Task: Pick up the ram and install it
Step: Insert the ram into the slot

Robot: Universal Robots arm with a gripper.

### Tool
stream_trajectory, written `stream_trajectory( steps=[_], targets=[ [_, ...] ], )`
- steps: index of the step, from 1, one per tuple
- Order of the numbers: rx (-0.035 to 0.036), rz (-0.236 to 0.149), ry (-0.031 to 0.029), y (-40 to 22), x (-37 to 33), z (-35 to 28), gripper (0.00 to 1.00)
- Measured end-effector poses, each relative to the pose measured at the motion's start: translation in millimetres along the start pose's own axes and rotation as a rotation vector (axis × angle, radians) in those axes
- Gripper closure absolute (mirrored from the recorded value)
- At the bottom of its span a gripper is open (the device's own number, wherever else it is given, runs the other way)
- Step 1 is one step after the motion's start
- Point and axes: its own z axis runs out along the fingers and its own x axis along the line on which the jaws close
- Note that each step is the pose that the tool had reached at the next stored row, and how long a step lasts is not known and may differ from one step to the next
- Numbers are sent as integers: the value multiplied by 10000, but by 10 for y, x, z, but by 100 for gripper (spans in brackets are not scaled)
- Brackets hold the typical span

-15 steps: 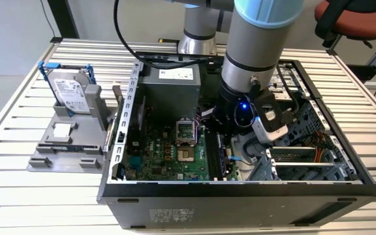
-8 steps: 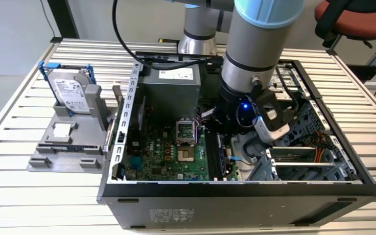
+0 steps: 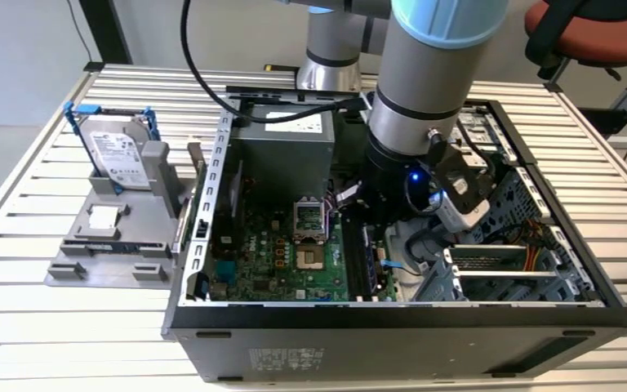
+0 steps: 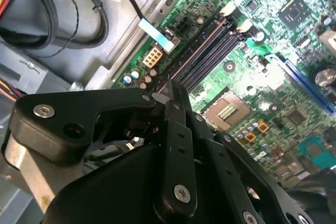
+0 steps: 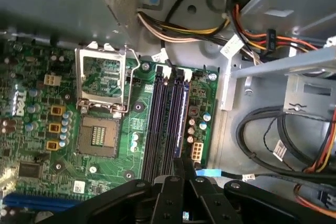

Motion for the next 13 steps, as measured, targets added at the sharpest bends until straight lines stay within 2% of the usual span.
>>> stream_trajectory(
  steps=[13],
  targets=[
    [-101, -1660, 16, 0, -1, -1, 100]
  ],
)
